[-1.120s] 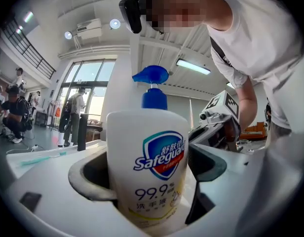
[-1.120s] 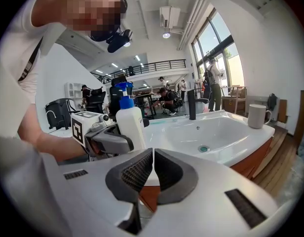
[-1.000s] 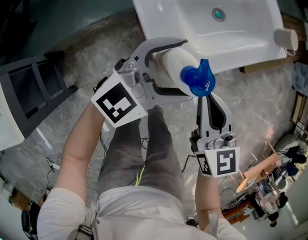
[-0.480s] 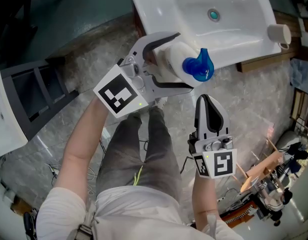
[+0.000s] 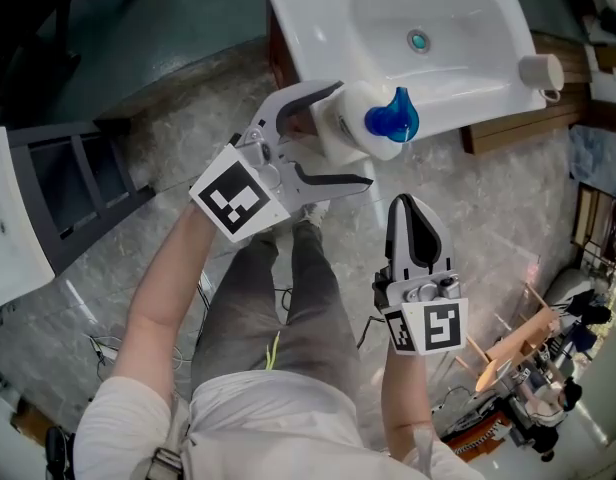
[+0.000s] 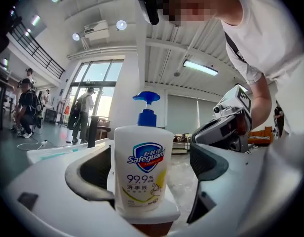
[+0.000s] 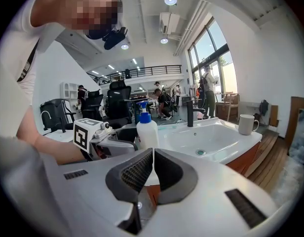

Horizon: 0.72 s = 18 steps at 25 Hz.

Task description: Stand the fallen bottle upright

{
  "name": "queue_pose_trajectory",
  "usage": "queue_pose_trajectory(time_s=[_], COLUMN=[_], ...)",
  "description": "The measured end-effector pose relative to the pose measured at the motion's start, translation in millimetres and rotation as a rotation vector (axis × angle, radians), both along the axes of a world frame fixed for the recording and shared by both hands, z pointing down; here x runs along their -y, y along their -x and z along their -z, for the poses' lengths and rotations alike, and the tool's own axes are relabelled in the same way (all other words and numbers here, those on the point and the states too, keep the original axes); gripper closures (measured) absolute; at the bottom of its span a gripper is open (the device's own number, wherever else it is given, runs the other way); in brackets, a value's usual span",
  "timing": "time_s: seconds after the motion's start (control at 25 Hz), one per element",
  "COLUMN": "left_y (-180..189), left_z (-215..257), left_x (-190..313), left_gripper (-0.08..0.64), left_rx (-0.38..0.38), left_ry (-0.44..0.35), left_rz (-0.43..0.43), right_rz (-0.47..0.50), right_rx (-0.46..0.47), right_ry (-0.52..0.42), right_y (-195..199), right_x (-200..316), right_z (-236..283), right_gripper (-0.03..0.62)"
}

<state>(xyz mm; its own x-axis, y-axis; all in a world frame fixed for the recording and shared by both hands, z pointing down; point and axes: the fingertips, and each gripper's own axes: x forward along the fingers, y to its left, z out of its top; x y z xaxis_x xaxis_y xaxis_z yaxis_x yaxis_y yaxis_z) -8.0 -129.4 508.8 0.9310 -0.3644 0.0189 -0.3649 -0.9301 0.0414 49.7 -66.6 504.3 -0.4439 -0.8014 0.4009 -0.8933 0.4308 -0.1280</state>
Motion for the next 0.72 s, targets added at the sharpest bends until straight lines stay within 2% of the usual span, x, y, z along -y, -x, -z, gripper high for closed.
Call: queue_pose_trajectory(time_s=[0.28, 0.6, 0.72], left_y=[22, 45, 49], left_z=[28, 86, 101], left_x=[-43, -56, -64], left_gripper=[0.063, 0.063, 0.064], left_rx=[0.057, 0.040, 0.080], left_ry=[0.046, 0.077, 0.083], left_rz=[0.022, 0.205, 0.263], right_rz=[0.026, 0.052, 0.048], right_rx=[0.002, -0.007, -0.011], right_ry=[-0.006, -0.052, -0.078], right_y=[9, 11, 7], right_x=[-24, -44, -50], right_z=[44, 103, 126], right_gripper=[0.554, 0.554, 0.554])
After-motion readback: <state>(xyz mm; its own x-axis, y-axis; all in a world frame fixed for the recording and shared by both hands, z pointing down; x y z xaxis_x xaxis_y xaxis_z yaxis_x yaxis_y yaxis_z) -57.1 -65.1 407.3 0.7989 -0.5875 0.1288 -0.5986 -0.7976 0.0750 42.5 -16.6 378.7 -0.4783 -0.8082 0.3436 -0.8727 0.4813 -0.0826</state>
